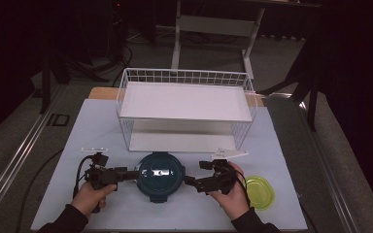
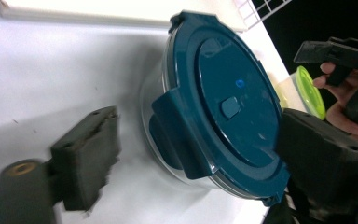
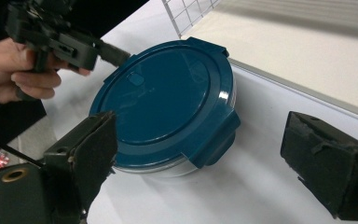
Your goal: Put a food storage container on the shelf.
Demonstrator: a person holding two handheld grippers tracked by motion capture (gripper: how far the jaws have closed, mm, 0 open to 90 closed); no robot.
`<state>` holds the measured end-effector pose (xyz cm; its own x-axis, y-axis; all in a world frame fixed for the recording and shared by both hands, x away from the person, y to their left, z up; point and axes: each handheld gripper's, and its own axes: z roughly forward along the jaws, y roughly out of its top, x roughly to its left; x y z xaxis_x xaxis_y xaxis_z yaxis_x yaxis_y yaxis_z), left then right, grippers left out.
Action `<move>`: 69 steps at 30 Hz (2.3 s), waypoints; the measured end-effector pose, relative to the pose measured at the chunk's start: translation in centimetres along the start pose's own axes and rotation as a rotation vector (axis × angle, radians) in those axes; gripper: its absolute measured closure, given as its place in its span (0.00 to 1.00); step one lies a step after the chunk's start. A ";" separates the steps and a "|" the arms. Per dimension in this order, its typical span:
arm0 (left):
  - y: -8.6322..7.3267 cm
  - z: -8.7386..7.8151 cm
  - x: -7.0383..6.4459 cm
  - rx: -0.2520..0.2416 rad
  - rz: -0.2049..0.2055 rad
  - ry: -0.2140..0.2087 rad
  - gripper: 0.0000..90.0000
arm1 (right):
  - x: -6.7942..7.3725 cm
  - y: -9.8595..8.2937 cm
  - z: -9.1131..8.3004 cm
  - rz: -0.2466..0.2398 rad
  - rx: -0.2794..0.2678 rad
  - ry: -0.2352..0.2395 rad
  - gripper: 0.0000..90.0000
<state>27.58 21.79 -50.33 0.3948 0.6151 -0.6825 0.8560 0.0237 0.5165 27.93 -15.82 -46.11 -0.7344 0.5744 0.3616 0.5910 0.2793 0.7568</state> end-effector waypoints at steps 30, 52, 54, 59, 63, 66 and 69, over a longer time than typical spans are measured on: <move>0.5 1.5 1.9 0.137 -0.195 -0.104 0.54 | -1.2 -0.7 2.1 0.152 0.108 0.058 0.15; -0.7 0.8 0.4 0.083 -0.046 -0.116 0.60 | -2.5 -1.7 3.2 0.290 0.152 0.101 0.32; -0.7 0.7 0.3 0.084 -0.034 -0.116 0.60 | -2.7 -1.8 3.4 0.315 0.156 0.110 0.36; -0.7 0.8 0.2 0.083 -0.030 -0.118 0.60 | -2.9 -1.7 3.7 0.329 0.156 0.138 0.42; -0.8 0.7 0.2 0.080 -0.026 -0.117 0.60 | -3.4 -2.0 3.8 0.377 0.156 0.198 0.52; -0.9 0.7 0.3 0.081 -0.035 -0.122 0.60 | -3.6 -2.3 3.9 0.411 0.144 0.243 0.57; -0.9 0.6 0.3 0.098 -0.035 -0.118 0.60 | -3.6 -2.4 4.0 0.418 0.140 0.264 0.58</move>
<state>27.19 21.44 -51.31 0.3954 0.5186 -0.7581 0.8961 -0.0366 0.4424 30.49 -15.51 -51.38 -0.4747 0.4500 0.7564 0.8777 0.1779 0.4450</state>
